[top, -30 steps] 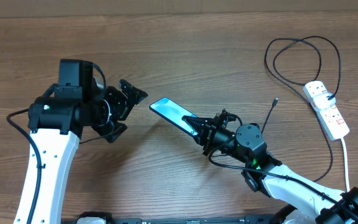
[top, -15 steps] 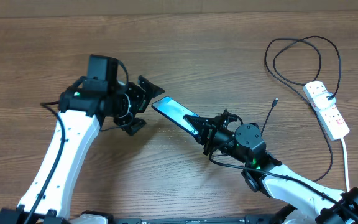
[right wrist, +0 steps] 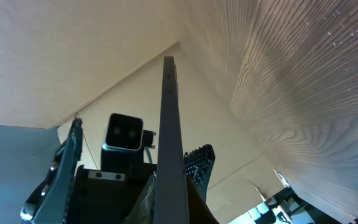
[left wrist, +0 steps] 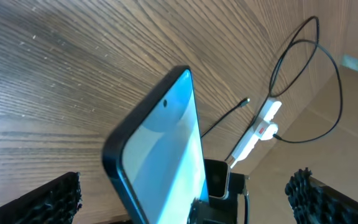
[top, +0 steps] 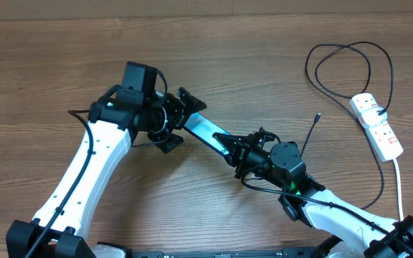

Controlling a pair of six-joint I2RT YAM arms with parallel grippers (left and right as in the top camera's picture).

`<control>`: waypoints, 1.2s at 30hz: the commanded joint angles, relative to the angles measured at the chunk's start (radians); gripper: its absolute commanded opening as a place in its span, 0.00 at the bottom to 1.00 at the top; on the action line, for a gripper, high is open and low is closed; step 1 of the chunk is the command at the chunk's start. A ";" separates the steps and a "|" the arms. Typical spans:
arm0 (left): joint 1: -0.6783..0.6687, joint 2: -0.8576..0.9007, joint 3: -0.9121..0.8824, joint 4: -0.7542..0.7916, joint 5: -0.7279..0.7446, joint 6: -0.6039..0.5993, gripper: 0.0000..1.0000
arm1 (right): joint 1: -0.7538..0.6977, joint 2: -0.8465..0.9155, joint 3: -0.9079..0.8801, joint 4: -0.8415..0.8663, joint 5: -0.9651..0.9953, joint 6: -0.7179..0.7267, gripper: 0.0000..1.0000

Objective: Plug charger to phone and switch on socket

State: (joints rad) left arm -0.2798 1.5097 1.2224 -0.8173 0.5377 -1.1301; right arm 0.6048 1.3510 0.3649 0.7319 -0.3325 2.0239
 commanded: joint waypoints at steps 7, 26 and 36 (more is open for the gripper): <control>-0.014 0.007 -0.009 0.007 -0.082 0.007 1.00 | 0.008 -0.013 0.022 0.018 0.010 0.138 0.04; -0.015 0.007 -0.009 0.014 -0.121 0.007 1.00 | 0.008 -0.013 0.022 0.018 0.009 0.138 0.04; -0.016 0.007 -0.009 0.015 -0.130 0.007 1.00 | 0.008 -0.013 0.022 0.018 0.000 0.138 0.04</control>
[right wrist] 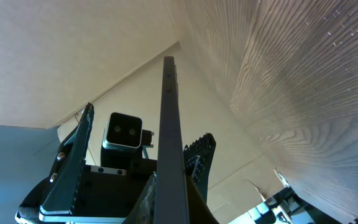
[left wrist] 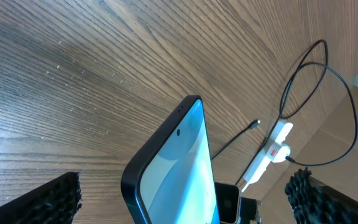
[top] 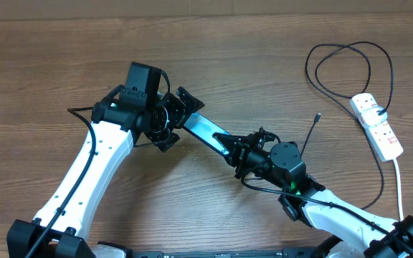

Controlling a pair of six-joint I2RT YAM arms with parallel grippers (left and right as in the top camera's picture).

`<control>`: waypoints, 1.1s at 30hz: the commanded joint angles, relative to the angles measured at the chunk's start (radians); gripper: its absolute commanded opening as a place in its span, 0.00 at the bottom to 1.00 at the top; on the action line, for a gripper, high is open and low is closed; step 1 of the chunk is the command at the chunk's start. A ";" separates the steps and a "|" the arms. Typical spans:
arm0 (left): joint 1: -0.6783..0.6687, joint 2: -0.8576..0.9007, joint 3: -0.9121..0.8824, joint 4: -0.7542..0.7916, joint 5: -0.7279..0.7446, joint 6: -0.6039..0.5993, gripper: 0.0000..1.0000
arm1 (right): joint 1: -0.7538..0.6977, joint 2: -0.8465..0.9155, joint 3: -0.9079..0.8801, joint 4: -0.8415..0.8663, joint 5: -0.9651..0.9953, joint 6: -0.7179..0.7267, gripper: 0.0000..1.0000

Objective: Plug charger to phone and switch on socket

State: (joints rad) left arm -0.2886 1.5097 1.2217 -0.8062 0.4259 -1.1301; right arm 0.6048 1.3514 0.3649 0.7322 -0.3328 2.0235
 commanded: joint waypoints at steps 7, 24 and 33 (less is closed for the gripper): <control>-0.007 0.007 -0.008 0.003 -0.018 -0.012 1.00 | 0.008 -0.014 0.022 0.018 -0.005 0.138 0.04; -0.079 0.007 -0.008 0.023 -0.040 -0.135 1.00 | 0.050 -0.014 0.031 0.027 0.090 0.138 0.04; -0.092 0.007 -0.008 0.026 0.013 -0.150 0.56 | 0.068 -0.014 0.063 0.030 0.179 0.138 0.04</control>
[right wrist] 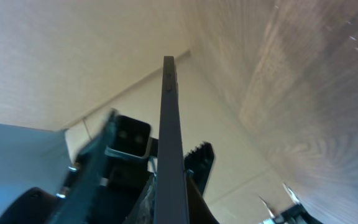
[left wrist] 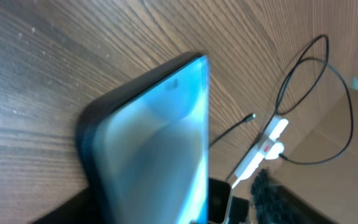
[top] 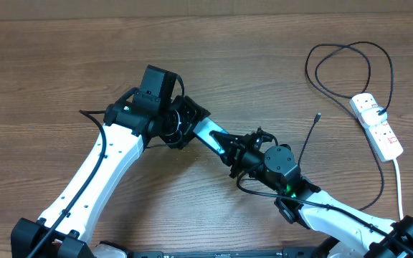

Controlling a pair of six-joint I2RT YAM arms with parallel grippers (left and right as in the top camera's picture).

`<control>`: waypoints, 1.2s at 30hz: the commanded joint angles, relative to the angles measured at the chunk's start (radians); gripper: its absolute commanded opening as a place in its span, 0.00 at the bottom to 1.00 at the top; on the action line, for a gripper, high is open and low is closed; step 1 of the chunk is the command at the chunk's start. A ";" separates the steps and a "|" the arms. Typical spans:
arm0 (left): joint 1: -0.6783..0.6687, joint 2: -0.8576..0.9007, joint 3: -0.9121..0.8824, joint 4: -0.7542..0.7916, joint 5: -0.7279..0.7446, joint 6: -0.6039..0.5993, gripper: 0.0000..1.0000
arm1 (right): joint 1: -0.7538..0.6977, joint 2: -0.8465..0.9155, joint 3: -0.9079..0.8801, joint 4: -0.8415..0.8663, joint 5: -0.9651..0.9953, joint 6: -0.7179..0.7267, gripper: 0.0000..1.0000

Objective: Plug charger to phone and switch on socket

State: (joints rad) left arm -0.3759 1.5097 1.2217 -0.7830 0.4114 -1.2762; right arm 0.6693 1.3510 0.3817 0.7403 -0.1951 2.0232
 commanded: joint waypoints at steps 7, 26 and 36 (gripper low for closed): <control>-0.005 0.007 -0.008 0.005 0.028 -0.008 0.46 | 0.004 -0.013 0.067 0.044 0.037 0.139 0.04; -0.004 0.007 -0.008 0.032 0.050 -0.038 0.04 | 0.006 -0.013 0.071 0.024 0.011 0.139 0.04; -0.004 0.007 -0.008 0.033 0.050 -0.119 0.04 | 0.006 -0.013 0.071 0.021 0.007 0.138 0.35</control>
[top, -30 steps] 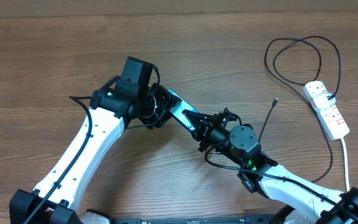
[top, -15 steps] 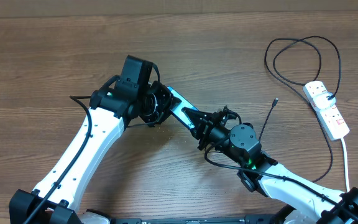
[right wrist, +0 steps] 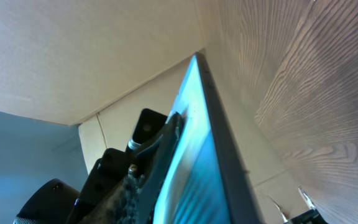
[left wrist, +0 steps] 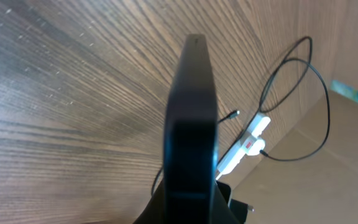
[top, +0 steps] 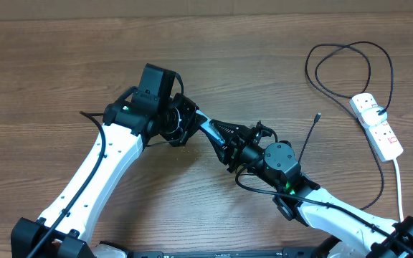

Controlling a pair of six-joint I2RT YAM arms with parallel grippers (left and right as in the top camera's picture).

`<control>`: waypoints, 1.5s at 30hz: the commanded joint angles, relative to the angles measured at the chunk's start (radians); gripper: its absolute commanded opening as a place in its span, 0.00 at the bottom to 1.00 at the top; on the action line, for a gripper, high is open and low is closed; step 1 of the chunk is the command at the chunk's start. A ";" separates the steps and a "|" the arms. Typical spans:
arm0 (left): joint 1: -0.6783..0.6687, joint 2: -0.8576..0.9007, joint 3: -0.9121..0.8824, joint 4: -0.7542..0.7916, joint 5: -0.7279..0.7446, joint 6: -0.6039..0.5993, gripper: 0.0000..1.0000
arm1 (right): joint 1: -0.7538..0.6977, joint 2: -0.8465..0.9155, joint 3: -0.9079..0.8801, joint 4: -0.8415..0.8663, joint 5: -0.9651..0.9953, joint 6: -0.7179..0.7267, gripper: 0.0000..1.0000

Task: Plug charger to phone and switch on socket
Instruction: 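Open the right gripper and withdraw it, leaving the phone in the left gripper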

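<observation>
The phone (top: 208, 130) hangs above the table's middle between both grippers. My left gripper (top: 186, 123) is shut on its upper end; in the left wrist view the phone (left wrist: 191, 124) shows edge-on, a dark slab. My right gripper (top: 229, 147) is at its lower end. In the right wrist view the phone (right wrist: 197, 162) leans with its cyan screen showing, and whether the jaws still press on it is hidden. The black charger cable's free plug (top: 316, 115) lies to the right. The white socket strip (top: 377, 127) has red switches.
The cable loops (top: 343, 61) at the back right and runs into the socket strip, whose white lead (top: 399, 183) goes to the front edge. In the left wrist view the strip (left wrist: 244, 144) and the cable plug (left wrist: 235, 114) show beyond the phone.
The phone has turned: the left wrist view now shows it edge-on instead of screen-on, and the right wrist view shows its screen instead of its edge. My left gripper is shut on it.
My right gripper held the phone up edge-on while my left gripper stood open at its far end. The open left fingers stayed around that end, then came in close. Now the left gripper is shut on the phone, which sits tilted against the right gripper.
</observation>
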State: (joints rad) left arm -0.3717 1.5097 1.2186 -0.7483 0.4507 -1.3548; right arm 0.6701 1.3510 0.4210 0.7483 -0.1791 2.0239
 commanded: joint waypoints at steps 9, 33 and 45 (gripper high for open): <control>0.016 0.007 -0.005 0.000 -0.020 0.002 0.04 | 0.005 -0.013 0.032 0.005 -0.024 0.138 0.66; 0.214 0.007 -0.005 -0.135 0.032 0.708 0.04 | 0.004 -0.013 0.032 -0.586 0.071 -0.134 1.00; 0.214 0.007 -0.005 -0.203 0.182 0.780 0.04 | 0.003 -0.013 0.031 -0.601 0.204 -0.708 1.00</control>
State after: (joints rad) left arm -0.1555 1.5116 1.2152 -0.9382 0.5697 -0.6319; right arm 0.6701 1.3491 0.4393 0.1440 -0.0177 1.5360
